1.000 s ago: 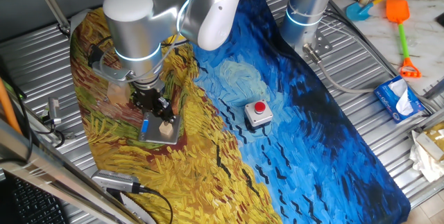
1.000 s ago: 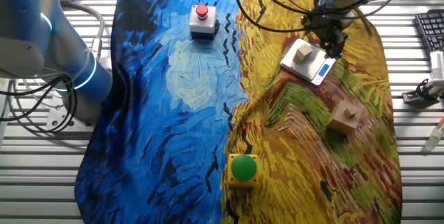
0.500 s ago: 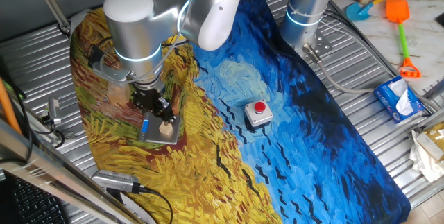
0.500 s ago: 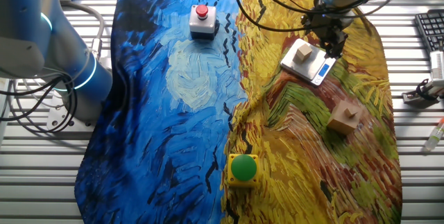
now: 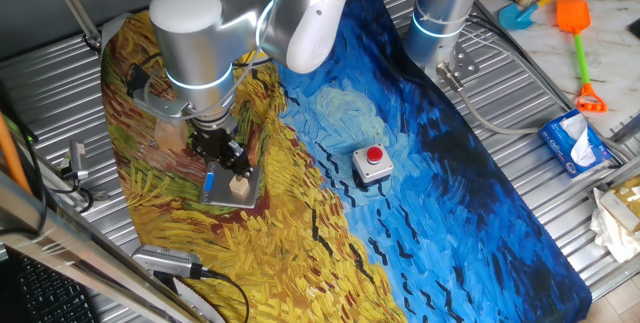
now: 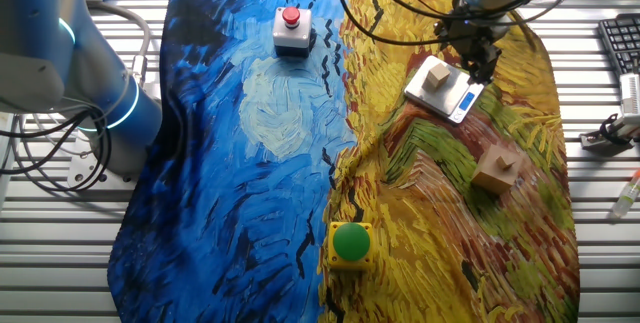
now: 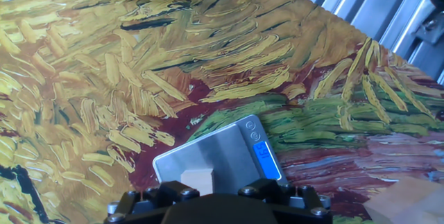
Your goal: Remove the object from the scale
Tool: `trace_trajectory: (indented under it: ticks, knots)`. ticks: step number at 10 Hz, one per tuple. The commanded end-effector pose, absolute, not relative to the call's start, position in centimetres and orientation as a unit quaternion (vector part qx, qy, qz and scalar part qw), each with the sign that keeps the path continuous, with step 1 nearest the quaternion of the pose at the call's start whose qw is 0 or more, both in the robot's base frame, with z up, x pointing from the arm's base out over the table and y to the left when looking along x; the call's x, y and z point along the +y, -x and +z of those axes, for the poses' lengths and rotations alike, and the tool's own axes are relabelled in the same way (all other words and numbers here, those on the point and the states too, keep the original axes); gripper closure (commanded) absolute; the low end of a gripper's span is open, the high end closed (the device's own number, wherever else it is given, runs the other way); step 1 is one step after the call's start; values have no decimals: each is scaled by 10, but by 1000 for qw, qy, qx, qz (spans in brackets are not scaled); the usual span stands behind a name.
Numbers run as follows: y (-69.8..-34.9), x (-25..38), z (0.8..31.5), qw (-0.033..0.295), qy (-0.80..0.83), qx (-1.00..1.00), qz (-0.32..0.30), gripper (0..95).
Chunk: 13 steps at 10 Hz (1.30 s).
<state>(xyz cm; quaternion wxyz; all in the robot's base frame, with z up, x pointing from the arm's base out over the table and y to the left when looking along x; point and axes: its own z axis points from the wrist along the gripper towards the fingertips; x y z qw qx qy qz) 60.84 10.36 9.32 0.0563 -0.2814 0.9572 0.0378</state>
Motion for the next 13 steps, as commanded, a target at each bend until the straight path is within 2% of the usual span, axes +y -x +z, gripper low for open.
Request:
trace_trajectory:
  ticks: [1,4,9,13]
  knots:
    - [-608,103,93,57,281,957,38,190]
    - [-608,103,93,56,278,958,39,190]
    - [-608,103,93,34,275,960,40,190]
    - [-608,103,92,33,277,960,35,190]
